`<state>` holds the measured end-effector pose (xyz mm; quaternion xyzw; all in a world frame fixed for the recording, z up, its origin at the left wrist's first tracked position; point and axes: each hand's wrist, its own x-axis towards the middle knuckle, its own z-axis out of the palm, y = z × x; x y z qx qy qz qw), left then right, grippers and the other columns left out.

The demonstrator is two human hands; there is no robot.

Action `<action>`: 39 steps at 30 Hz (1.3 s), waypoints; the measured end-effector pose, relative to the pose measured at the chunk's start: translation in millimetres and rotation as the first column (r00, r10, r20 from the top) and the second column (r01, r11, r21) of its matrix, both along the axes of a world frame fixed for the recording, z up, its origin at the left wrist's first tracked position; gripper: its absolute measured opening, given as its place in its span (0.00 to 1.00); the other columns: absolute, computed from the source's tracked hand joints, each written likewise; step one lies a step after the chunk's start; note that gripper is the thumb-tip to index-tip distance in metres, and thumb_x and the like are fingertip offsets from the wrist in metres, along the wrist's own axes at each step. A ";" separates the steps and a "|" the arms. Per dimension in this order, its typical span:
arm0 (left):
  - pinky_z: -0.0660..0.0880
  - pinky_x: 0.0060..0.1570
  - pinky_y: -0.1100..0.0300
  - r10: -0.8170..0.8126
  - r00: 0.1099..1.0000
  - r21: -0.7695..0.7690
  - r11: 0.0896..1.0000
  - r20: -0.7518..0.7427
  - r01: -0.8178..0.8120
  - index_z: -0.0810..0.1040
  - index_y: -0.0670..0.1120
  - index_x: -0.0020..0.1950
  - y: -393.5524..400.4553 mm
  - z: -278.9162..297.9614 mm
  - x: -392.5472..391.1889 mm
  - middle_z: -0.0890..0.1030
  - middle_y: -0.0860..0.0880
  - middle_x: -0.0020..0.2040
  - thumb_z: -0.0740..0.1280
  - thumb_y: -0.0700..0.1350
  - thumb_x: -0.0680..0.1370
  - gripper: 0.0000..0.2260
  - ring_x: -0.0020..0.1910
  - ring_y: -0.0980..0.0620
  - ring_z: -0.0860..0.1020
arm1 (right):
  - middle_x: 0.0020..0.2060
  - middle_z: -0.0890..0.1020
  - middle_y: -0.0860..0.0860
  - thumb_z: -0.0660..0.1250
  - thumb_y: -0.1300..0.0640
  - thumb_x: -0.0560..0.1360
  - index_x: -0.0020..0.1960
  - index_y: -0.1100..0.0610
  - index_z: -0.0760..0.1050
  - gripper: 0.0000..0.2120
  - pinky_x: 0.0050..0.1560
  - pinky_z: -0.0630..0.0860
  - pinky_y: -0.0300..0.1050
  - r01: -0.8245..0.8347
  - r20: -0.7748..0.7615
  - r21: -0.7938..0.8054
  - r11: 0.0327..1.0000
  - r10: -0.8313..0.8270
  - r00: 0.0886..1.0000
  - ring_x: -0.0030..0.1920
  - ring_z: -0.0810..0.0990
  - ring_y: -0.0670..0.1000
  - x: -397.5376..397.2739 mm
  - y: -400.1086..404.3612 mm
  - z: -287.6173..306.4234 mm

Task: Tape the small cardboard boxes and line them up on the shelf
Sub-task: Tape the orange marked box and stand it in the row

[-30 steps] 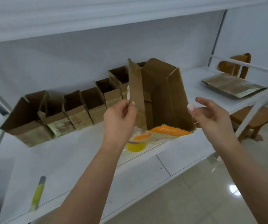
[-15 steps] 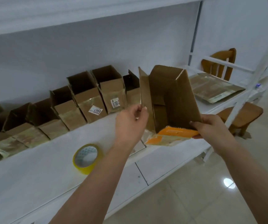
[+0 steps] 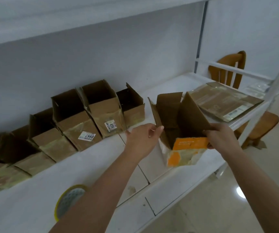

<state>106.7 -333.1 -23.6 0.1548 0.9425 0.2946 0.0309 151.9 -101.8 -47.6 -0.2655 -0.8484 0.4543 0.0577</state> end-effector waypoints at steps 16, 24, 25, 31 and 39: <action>0.57 0.73 0.39 0.398 0.839 -0.232 0.835 -0.370 -0.499 0.73 0.42 0.69 -42.7 16.2 -79.3 0.60 0.41 0.76 0.64 0.47 0.80 0.18 0.75 0.39 0.58 | 0.35 0.81 0.56 0.58 0.46 0.82 0.50 0.59 0.76 0.17 0.36 0.81 0.49 -0.194 -0.078 -0.133 0.972 0.185 0.980 0.35 0.81 0.54 -189.0 24.7 10.6; 0.54 0.74 0.37 0.416 0.857 -0.369 0.778 -0.304 -0.508 0.75 0.42 0.67 -37.7 9.1 -86.7 0.50 0.46 0.80 0.64 0.49 0.81 0.18 0.79 0.43 0.46 | 0.65 0.73 0.55 0.79 0.55 0.68 0.72 0.55 0.59 0.41 0.53 0.77 0.59 -0.560 -0.035 -0.149 0.815 0.562 0.827 0.59 0.75 0.58 -227.7 9.4 8.6; 0.53 0.74 0.37 0.422 0.855 -0.378 0.771 -0.301 -0.513 0.76 0.41 0.66 -36.9 8.8 -87.4 0.50 0.46 0.80 0.64 0.49 0.80 0.18 0.79 0.43 0.46 | 0.63 0.74 0.57 0.77 0.59 0.69 0.71 0.56 0.60 0.38 0.53 0.78 0.60 -0.551 -0.047 -0.091 0.830 0.549 0.835 0.57 0.76 0.58 -234.3 6.2 5.4; 0.51 0.75 0.37 0.440 0.843 -0.386 0.752 -0.310 -0.534 0.77 0.41 0.63 -37.9 7.9 -91.8 0.49 0.47 0.80 0.64 0.49 0.80 0.16 0.79 0.44 0.45 | 0.60 0.77 0.59 0.73 0.63 0.73 0.70 0.56 0.63 0.30 0.55 0.78 0.56 -0.545 -0.130 0.094 0.833 0.553 0.823 0.56 0.77 0.58 -265.5 -4.3 -5.1; 0.50 0.75 0.37 0.475 0.846 -0.405 0.742 -0.244 -0.534 0.65 0.44 0.75 -26.3 13.6 -87.0 0.44 0.47 0.81 0.64 0.49 0.81 0.24 0.79 0.43 0.41 | 0.63 0.76 0.60 0.72 0.63 0.73 0.71 0.60 0.64 0.29 0.63 0.73 0.55 -0.668 -0.116 -0.004 0.744 0.664 0.739 0.61 0.75 0.58 -276.7 -6.6 -3.4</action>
